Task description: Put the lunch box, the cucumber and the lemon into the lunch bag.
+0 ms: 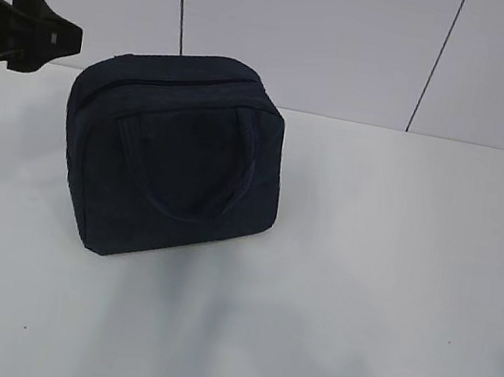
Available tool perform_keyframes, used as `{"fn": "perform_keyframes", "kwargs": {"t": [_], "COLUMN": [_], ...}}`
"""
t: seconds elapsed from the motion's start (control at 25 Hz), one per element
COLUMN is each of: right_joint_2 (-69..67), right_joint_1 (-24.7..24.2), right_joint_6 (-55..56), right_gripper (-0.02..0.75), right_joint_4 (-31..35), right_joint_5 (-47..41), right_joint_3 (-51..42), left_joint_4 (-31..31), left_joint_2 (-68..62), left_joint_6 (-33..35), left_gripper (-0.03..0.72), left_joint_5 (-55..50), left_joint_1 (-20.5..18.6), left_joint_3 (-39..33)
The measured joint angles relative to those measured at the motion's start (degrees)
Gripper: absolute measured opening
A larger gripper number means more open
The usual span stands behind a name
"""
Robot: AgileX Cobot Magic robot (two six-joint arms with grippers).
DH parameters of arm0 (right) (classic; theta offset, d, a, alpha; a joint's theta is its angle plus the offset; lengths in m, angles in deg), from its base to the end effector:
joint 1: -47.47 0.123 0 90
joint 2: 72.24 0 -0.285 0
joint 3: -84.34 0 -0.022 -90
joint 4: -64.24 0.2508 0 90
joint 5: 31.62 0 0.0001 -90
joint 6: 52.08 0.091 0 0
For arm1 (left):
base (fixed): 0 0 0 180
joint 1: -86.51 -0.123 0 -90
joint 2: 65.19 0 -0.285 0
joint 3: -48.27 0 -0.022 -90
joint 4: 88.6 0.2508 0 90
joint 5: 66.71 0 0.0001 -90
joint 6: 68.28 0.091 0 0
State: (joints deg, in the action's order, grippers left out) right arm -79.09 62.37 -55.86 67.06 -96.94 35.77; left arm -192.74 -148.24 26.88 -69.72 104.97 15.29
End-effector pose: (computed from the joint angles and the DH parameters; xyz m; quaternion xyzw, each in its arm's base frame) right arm -0.0115 0.0011 0.2709 -0.1431 0.8571 0.0723 0.4895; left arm 0.2667 -0.0940 0.2768 0.0832 0.8405 -0.1479 0.5146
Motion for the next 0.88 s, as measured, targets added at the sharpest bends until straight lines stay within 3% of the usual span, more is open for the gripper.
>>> {"fn": "perform_keyframes", "kwargs": {"t": [0.88], "right_joint_2": [0.0], "right_joint_1": [0.0], "right_joint_6": [0.1], "right_gripper": [0.421], "right_joint_4": [-0.2], "right_joint_5": [-0.1], "right_joint_3": [-0.2], "left_joint_4": [0.0], "left_joint_2": [0.0], "left_joint_6": [0.0], "left_gripper": [0.481], "left_joint_5": [-0.4], "left_joint_1": [0.0], "left_joint_3": [0.0]}}
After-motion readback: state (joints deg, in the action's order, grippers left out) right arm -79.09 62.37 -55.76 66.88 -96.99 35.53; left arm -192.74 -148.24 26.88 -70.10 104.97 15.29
